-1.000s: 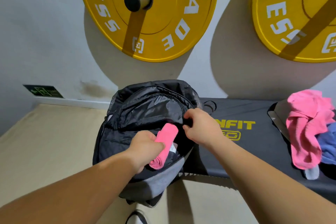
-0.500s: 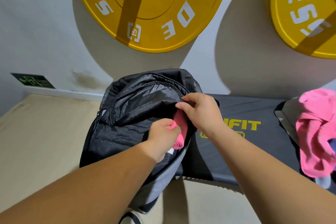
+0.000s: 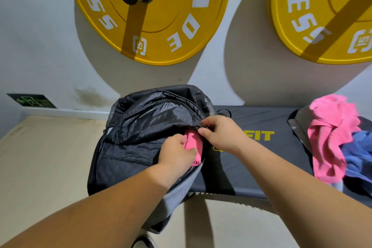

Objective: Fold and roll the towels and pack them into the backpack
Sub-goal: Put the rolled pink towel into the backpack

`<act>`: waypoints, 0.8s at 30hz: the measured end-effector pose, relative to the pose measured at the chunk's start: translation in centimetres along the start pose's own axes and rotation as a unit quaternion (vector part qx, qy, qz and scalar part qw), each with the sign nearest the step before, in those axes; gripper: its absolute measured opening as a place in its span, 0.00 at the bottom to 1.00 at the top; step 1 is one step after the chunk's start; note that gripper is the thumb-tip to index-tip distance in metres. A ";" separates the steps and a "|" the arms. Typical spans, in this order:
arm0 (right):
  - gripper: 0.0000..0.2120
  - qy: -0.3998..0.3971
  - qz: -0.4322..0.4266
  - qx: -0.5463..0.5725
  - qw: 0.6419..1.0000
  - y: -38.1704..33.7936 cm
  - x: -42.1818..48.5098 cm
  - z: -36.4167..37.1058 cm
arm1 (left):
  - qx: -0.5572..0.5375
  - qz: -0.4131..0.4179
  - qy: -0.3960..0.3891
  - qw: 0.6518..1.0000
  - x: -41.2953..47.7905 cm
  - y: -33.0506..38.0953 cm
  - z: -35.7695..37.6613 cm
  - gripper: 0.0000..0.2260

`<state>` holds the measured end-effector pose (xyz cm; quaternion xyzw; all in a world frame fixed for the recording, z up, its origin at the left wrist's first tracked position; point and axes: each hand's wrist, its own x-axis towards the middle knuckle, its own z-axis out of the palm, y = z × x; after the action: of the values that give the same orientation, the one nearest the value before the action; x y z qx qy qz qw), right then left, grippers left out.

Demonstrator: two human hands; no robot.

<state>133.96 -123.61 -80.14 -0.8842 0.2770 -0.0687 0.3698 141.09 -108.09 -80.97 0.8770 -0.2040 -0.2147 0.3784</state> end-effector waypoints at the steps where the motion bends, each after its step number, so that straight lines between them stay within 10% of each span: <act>1: 0.15 -0.001 0.005 -0.005 1.000 0.2 -1.1 -0.6 | 0.018 0.026 0.009 0.999 -0.6 1.0 0.1 0.04; 14: 0.16 -0.041 0.169 -0.203 0.964 10.3 -11.6 -16.8 | 0.003 0.221 -0.108 0.969 -8.1 14.2 10.5 0.02; 24: 0.16 0.261 0.235 -0.099 0.931 19.8 -13.0 -15.7 | 0.044 0.234 -0.133 0.962 -6.5 14.6 14.6 0.04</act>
<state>109.27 -137.55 -81.51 -0.7767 0.5690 -0.1809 0.2007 125.14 -122.34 -77.62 0.7846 -0.4610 -0.2253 0.3482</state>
